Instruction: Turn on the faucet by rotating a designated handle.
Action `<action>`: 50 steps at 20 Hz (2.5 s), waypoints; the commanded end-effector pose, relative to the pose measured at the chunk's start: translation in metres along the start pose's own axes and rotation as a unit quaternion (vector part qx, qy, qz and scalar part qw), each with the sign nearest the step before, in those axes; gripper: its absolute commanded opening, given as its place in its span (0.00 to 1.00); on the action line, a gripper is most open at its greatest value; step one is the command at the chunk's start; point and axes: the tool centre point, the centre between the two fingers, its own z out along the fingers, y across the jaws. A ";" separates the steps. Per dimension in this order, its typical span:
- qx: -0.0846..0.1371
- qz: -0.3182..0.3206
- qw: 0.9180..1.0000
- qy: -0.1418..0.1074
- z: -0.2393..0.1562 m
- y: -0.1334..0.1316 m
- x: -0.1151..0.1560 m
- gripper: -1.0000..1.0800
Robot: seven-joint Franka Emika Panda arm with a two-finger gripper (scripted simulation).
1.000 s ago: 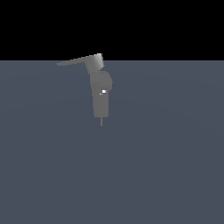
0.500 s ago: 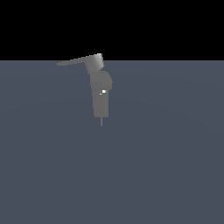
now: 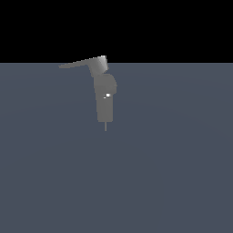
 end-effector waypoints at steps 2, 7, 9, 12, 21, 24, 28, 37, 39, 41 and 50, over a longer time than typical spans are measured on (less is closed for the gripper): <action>-0.001 0.047 0.999 -0.008 0.010 -0.022 0.018 0.00; -0.008 0.115 0.993 -0.014 0.029 -0.052 0.042 0.00; -0.012 0.141 0.990 -0.014 0.038 -0.064 0.051 0.00; -0.018 0.180 0.983 -0.013 0.052 -0.083 0.064 0.00; -0.040 0.291 0.956 0.008 0.102 -0.137 0.096 0.00; -0.047 0.324 0.945 0.020 0.120 -0.155 0.104 0.00; -0.053 0.359 0.931 0.035 0.141 -0.175 0.111 0.00; -0.061 0.402 0.911 0.061 0.173 -0.202 0.117 0.00; -0.061 0.407 0.909 0.064 0.177 -0.205 0.118 0.00; -0.062 0.410 0.908 0.067 0.179 -0.207 0.118 0.00; -0.065 0.411 0.907 0.072 0.181 -0.207 0.117 0.00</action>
